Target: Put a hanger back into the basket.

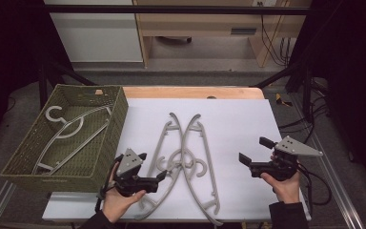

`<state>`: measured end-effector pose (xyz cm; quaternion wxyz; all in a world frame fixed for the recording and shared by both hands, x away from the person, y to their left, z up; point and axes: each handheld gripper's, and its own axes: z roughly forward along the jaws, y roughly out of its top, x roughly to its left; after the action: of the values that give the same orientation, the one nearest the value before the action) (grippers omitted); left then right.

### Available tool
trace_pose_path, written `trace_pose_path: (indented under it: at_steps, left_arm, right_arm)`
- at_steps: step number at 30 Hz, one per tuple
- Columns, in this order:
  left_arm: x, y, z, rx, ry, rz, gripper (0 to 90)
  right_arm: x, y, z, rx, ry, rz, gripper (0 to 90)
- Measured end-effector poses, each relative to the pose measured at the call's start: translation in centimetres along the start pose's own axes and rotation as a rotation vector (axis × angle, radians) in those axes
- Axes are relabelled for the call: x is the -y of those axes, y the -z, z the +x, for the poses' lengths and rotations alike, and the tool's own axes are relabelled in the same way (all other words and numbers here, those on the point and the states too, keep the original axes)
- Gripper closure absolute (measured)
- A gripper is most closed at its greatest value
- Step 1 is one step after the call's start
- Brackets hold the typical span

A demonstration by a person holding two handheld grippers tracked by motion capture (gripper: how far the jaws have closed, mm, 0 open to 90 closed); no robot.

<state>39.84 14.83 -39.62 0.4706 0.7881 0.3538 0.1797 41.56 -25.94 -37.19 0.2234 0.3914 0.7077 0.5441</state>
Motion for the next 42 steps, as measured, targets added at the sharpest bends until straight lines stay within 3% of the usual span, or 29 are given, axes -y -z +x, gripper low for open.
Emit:
trace_pose_path:
  at_steps: [10, 20, 25, 31, 33, 36, 38, 42]
  left_arm:
    - [0.7, -4.3, -3.1, 0.036, 0.023, 0.087, 16.8]
    - [2.7, -8.5, -5.0, 0.025, 0.035, 0.191, 21.4]
    - [3.2, -9.6, -5.6, 0.013, 0.030, 0.218, 24.5]
    - [3.5, -10.8, -6.0, -0.004, 0.051, 0.245, 26.8]
    - [3.7, -11.0, -5.9, 0.011, 0.060, 0.260, 28.1]
    - [3.7, -11.0, -6.0, -0.002, 0.060, 0.255, 30.8]
    - [3.5, -11.0, -5.9, -0.002, 0.054, 0.278, 31.7]
    - [3.0, -10.9, -5.3, -0.011, 0.040, 0.328, 44.7]
  right_arm:
    - [0.0, 0.0, 0.1, 0.002, 0.004, 0.001, 2.4]
    - [0.0, 0.0, 0.1, 0.000, 0.006, 0.001, 2.4]
    - [0.0, 0.0, 0.1, -0.001, 0.006, 0.002, 2.4]
    - [0.0, 0.0, 0.2, -0.002, 0.005, 0.000, 2.5]
    - [0.0, 0.0, 0.2, -0.004, 0.006, 0.001, 2.4]
    - [0.0, 0.0, 0.2, -0.005, 0.006, -0.001, 2.4]
    - [0.0, 0.0, 0.2, -0.004, 0.006, 0.003, 2.4]
    - [0.0, 0.0, 0.2, -0.006, 0.009, 0.004, 2.4]
